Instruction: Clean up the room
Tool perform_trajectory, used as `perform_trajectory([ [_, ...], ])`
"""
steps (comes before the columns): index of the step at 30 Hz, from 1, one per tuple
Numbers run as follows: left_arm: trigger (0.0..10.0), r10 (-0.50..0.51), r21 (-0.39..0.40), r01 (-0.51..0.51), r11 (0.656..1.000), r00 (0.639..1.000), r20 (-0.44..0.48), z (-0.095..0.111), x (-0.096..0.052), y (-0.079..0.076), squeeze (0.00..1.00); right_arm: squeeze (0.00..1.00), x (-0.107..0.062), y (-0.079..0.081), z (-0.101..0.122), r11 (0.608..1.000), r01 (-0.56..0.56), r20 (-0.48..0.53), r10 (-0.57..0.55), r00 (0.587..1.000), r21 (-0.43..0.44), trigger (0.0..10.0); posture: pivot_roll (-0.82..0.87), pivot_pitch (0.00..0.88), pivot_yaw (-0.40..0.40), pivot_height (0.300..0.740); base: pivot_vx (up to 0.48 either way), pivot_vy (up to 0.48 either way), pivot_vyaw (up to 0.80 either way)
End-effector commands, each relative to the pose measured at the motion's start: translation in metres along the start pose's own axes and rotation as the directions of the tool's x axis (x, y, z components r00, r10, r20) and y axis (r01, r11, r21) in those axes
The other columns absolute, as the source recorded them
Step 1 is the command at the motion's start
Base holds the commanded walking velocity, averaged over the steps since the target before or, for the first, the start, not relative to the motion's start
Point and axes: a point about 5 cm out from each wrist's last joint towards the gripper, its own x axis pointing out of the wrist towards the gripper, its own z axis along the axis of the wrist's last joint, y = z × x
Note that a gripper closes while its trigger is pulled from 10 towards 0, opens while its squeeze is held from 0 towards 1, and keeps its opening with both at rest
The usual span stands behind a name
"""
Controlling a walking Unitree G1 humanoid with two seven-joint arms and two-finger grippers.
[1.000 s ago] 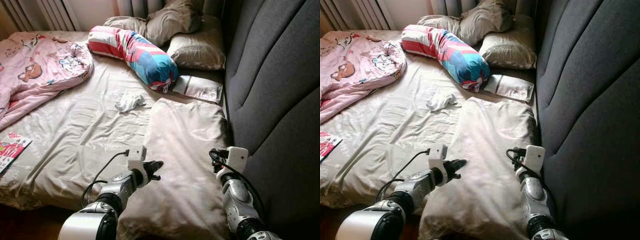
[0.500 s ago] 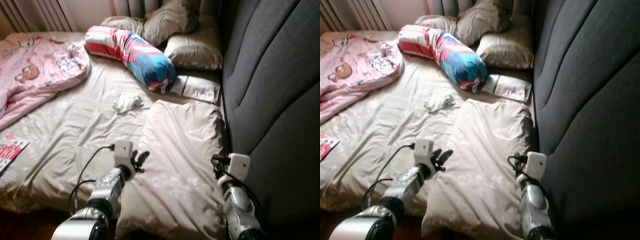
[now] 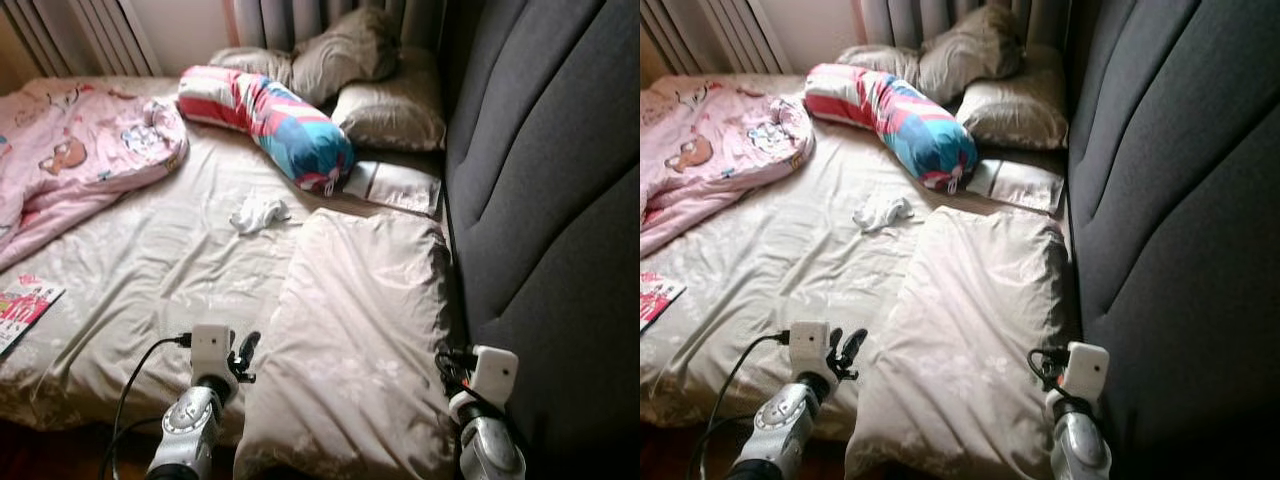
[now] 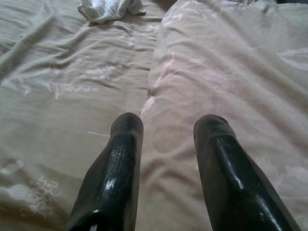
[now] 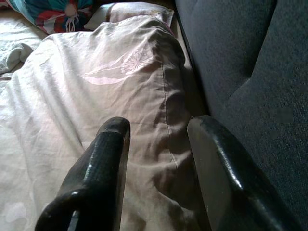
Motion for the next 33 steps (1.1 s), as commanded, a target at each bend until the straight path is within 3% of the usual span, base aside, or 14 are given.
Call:
perform_trajectory([
  [1, 10.0, 0.015, 0.009, -0.015, 1.000, 1.000, -0.007, -0.002, -0.003, 0.002, 0.00, 0.00, -0.001, 0.003, -0.002, 1.000, -0.019, -0.016, 0.018, 1.000, -0.003, 10.0, -0.09, 0.200, 0.048, 0.740, 0.000, 0.000, 0.00],
  [5, 10.0, 0.018, 0.008, -0.018, 1.000, 1.000, -0.007, -0.002, -0.003, 0.002, 0.00, 0.00, 0.000, 0.004, -0.001, 1.000, -0.024, -0.017, 0.024, 1.000, -0.007, 10.0, -0.09, 0.198, 0.049, 0.740, 0.000, 0.000, 0.00],
  [17, 10.0, 0.058, -0.026, -0.060, 0.998, 0.997, -0.045, -0.011, -0.008, 0.007, 0.00, 0.00, -0.009, -0.001, -0.020, 0.999, -0.028, -0.104, 0.025, 0.994, -0.027, 10.0, -0.10, 0.174, 0.047, 0.740, 0.000, 0.480, 0.00],
  [26, 10.0, 0.122, -0.014, -0.125, 0.992, 0.981, -0.154, -0.034, -0.022, 0.023, 0.00, 0.00, -0.021, -0.021, -0.044, 0.999, 0.011, -0.237, -0.024, 0.971, -0.053, 10.0, -0.09, 0.147, 0.046, 0.740, 0.000, 0.480, 0.00],
  [33, 10.0, 0.175, -0.025, -0.190, 0.982, 0.942, -0.285, -0.062, -0.041, 0.030, 0.00, 0.00, -0.035, -0.036, -0.065, 0.996, 0.043, -0.368, -0.071, 0.927, -0.084, 10.0, -0.09, 0.130, 0.044, 0.740, 0.000, 0.480, 0.00],
])
